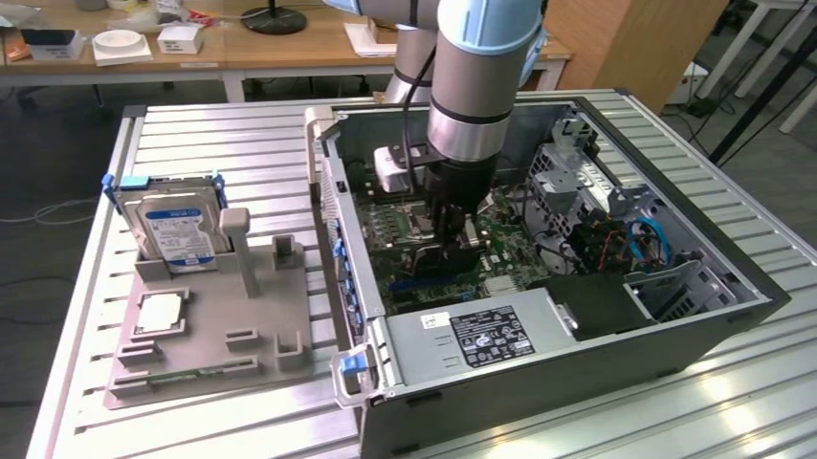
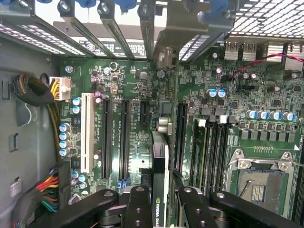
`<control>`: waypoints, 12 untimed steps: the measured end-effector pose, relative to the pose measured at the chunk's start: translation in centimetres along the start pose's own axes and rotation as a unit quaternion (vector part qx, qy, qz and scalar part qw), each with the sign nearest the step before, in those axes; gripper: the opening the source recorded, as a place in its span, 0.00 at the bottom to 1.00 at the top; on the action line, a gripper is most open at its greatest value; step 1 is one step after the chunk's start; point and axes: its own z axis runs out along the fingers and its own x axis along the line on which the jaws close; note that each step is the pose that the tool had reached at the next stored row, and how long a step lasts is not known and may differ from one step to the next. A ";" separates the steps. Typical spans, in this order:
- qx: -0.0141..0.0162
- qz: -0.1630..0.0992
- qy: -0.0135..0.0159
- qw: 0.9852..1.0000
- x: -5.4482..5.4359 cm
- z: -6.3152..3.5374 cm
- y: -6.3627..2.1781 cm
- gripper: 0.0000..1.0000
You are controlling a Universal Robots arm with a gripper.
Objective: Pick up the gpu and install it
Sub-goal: 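Insert the gpu into the slot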
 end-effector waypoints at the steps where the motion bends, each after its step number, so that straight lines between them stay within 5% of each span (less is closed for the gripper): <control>1: 0.000 0.000 0.000 1.000 0.0 0.00 -0.01 0.26; 12: 0.000 0.000 0.000 1.000 0.0 -0.82 -0.06 0.26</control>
